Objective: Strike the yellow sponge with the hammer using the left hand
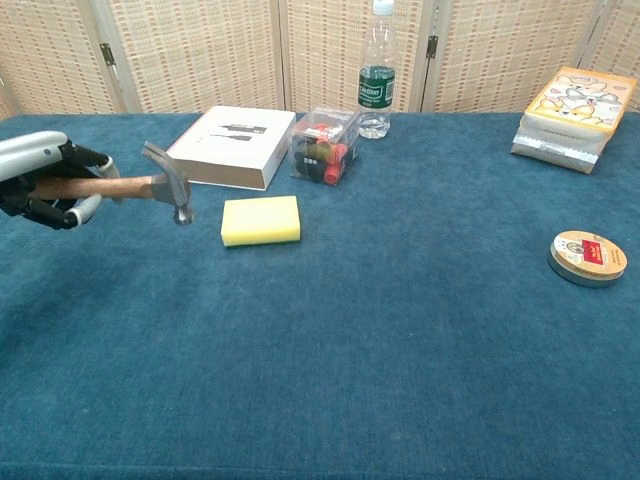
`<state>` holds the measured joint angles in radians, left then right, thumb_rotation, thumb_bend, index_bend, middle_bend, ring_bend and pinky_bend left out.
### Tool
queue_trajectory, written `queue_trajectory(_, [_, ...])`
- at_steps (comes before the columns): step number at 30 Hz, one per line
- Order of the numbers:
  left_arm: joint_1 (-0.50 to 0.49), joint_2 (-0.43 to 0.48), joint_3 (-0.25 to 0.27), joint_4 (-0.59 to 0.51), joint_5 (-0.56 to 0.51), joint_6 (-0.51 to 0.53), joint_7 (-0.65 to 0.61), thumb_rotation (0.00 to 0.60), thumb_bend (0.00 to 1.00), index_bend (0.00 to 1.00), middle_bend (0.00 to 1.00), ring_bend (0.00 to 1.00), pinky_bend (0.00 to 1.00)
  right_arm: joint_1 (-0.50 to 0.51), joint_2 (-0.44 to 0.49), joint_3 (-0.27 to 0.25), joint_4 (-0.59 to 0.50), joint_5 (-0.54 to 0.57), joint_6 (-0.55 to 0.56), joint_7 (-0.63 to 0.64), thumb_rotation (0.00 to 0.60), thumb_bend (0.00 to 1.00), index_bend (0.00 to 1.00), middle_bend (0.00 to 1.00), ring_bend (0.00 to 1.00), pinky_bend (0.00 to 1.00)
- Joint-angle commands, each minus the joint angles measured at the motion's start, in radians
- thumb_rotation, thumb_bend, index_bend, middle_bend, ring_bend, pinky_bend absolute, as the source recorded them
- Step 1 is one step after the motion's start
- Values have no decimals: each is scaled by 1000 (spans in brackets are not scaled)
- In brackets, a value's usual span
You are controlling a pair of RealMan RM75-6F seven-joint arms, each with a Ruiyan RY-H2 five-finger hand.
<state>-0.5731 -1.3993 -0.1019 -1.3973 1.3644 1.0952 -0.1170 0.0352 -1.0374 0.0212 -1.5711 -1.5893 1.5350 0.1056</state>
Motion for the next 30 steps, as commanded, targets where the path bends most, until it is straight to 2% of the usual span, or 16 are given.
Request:
queue_trajectory(1, [-17, -18, -25, 47, 58, 32, -85, 600, 719, 772, 861, 775, 924, -1, 0, 0, 0, 1, 0, 0, 600, 200, 119, 264, 141, 196])
queue_trajectory(12, [-89, -129, -64, 172, 52, -28, -169, 600, 720, 779, 872, 811, 929, -8, 4, 0, 0, 10, 4, 1, 600, 200, 120, 266, 141, 196])
queue_trajectory(20, [-123, -246, -65, 320, 21, -80, -145, 600, 720, 783, 879, 815, 929, -10, 6, 1, -3, 19, 0, -5, 600, 201, 119, 266, 141, 196])
queue_trajectory(25, [-139, -298, -38, 402, 26, -113, -82, 600, 720, 783, 879, 815, 929, -13, 9, 2, -4, 20, 3, -5, 600, 200, 120, 266, 141, 196])
queue_trajectory(30, [-136, -298, -28, 401, 34, -100, -35, 600, 720, 784, 880, 815, 929, -15, 8, 2, -2, 20, 5, -2, 600, 201, 120, 266, 141, 196])
